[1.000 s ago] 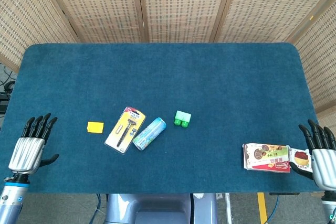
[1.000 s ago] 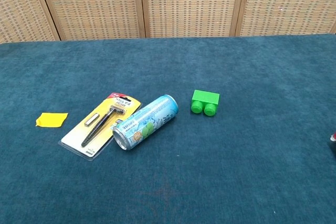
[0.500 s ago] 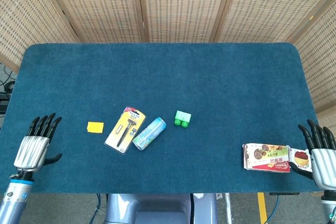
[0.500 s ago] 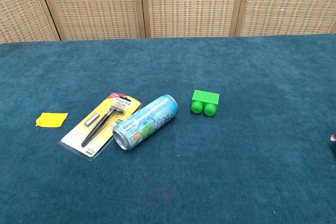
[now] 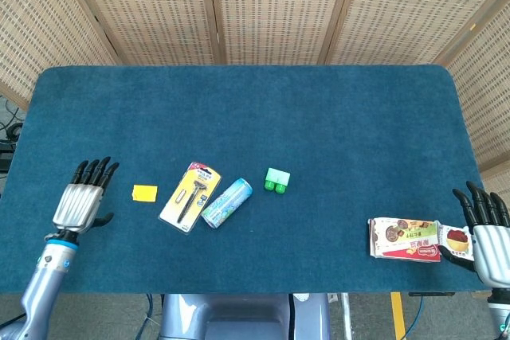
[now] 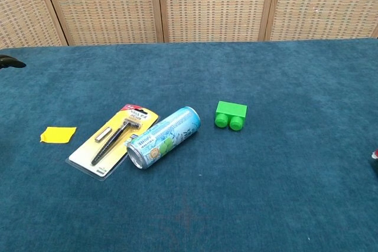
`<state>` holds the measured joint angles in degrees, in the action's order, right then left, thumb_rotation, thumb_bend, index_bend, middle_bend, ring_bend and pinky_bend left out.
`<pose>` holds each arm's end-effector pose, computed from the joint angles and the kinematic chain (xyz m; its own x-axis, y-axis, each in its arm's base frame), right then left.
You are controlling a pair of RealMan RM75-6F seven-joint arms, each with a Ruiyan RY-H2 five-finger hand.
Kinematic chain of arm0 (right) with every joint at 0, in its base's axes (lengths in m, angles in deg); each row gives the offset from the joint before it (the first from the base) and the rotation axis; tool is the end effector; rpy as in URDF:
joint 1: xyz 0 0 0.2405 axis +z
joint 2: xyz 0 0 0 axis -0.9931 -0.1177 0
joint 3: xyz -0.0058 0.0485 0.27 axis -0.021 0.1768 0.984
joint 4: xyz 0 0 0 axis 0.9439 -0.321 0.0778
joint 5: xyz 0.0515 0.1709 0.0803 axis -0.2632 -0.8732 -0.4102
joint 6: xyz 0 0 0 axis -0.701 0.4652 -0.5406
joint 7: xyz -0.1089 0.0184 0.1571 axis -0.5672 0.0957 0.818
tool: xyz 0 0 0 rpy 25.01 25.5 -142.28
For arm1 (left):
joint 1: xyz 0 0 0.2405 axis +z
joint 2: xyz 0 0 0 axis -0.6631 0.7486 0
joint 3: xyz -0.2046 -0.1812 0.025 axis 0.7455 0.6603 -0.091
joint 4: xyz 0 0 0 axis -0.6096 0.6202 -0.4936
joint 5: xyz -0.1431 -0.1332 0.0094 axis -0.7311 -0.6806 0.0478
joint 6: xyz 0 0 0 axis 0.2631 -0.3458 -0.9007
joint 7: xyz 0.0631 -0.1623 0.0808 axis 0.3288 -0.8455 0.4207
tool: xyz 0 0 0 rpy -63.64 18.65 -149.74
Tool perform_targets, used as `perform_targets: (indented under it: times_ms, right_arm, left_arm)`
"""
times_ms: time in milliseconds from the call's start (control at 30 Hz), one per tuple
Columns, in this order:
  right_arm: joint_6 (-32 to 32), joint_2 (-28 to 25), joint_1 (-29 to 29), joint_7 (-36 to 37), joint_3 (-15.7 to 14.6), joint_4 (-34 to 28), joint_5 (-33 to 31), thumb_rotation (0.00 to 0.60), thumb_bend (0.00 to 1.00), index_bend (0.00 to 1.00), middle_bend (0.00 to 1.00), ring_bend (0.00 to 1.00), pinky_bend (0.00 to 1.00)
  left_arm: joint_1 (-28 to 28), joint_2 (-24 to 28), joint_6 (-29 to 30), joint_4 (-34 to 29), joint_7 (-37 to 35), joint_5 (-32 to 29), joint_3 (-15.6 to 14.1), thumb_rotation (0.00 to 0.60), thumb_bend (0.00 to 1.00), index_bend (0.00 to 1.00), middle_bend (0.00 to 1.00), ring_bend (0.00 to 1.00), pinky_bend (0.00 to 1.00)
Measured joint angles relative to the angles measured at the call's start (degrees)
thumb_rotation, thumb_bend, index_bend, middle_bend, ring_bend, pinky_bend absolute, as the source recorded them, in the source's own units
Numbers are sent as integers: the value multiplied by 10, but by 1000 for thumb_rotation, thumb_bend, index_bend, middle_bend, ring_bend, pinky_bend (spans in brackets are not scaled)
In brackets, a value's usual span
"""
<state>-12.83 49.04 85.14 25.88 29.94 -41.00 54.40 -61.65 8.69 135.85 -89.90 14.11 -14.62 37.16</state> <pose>-0.3155 -0.2159 0.2095 0.4313 0.0322 0.9017 -0.9021 0.0339 0.4302 -0.2768 0.3156 0.0740 0.5922 0.1773 0.7860 0.8058 -0.1293 -0.5779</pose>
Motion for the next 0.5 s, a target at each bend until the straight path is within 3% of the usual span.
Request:
perform_targets:
  times_ms: [500]
  right_arm:
    - [3,-5,0,31,3,9,-5,600,156,93,0,0,0]
  left_arm:
    - [-64,-84,-47,72,67,-58,7,600,248,0,0,0,0]
